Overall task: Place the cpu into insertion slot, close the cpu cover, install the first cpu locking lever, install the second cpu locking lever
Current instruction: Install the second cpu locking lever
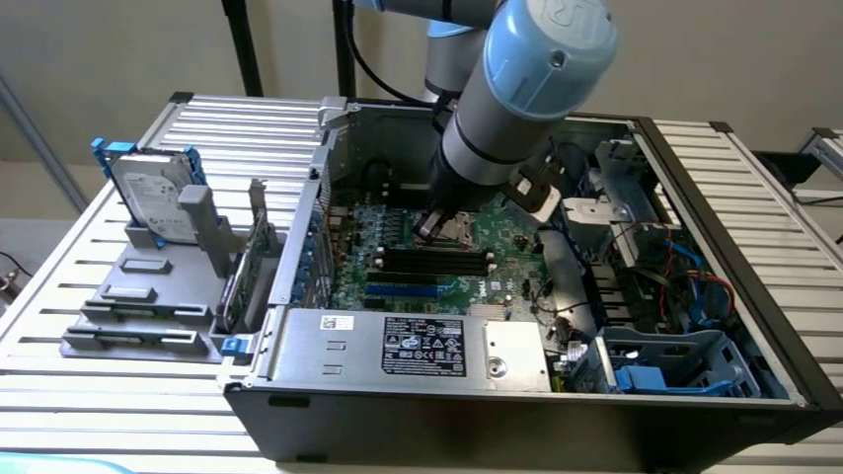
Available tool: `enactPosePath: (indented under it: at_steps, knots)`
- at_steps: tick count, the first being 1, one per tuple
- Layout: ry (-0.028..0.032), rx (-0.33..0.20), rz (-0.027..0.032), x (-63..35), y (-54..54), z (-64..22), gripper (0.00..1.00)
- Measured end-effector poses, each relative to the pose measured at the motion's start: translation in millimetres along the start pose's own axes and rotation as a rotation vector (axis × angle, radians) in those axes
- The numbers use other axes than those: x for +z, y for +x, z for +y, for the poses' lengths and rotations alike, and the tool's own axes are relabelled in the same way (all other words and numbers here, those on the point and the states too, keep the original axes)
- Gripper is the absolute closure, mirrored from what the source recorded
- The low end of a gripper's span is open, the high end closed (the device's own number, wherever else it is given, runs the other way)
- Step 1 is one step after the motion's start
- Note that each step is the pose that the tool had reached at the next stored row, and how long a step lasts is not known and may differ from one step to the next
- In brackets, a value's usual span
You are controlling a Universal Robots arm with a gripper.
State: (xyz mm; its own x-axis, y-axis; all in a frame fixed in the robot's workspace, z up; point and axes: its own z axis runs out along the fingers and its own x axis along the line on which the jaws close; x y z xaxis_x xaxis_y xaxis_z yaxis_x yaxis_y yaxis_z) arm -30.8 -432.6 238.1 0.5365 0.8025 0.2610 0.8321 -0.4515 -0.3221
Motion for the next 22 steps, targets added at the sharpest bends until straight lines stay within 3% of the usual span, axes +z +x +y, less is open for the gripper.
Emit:
enactPosePath:
  at_steps: [8,22]
  knots:
    - [-0.0001,0.007,0.0011,1.5,-8.8,-9.7,0.89]
    - [-0.0022,0.007,0.0028,10.7,-13.9,-11.1,0.89]
